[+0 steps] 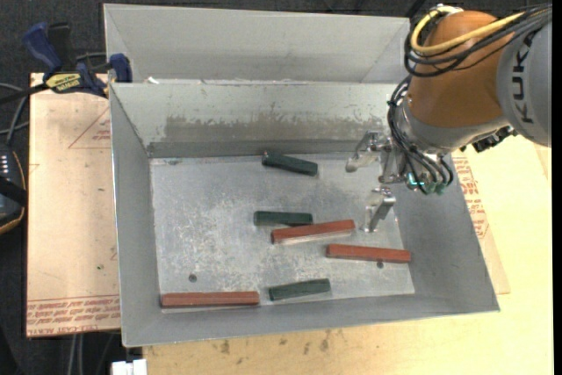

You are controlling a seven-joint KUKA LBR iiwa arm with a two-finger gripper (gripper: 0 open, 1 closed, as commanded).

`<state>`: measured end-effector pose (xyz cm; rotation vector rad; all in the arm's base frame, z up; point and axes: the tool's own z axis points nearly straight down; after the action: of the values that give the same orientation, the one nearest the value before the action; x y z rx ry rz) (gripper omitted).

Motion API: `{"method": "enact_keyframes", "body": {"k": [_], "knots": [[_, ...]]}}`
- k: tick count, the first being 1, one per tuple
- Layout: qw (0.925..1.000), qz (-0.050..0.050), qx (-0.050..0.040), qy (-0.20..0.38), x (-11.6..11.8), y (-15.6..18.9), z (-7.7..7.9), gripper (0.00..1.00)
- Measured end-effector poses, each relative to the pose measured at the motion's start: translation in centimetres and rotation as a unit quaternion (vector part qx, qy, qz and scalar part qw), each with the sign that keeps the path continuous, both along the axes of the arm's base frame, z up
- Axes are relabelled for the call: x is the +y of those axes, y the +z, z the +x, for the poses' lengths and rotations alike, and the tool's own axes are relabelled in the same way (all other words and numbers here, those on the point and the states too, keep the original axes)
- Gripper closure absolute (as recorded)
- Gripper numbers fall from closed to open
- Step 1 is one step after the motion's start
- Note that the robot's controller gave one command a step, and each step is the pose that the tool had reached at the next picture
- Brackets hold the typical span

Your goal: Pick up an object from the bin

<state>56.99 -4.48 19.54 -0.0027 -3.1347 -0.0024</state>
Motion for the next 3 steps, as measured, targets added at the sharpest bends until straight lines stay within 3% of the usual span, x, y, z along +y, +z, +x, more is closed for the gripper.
{"method": "enact_keyframes", "body": {"k": [1, 2, 3], "knots": [[1.0000, 0.000, -0.0038, 0.001, 0.0, 0.4, 0.2, 0.00], [0.9999, -0.001, -0.0111, 0.010, 0.2, -11.1, -1.4, 1.00], [0.9999, -0.001, -0.0111, 0.010, 0.2, -11.1, -1.4, 1.00]]}}
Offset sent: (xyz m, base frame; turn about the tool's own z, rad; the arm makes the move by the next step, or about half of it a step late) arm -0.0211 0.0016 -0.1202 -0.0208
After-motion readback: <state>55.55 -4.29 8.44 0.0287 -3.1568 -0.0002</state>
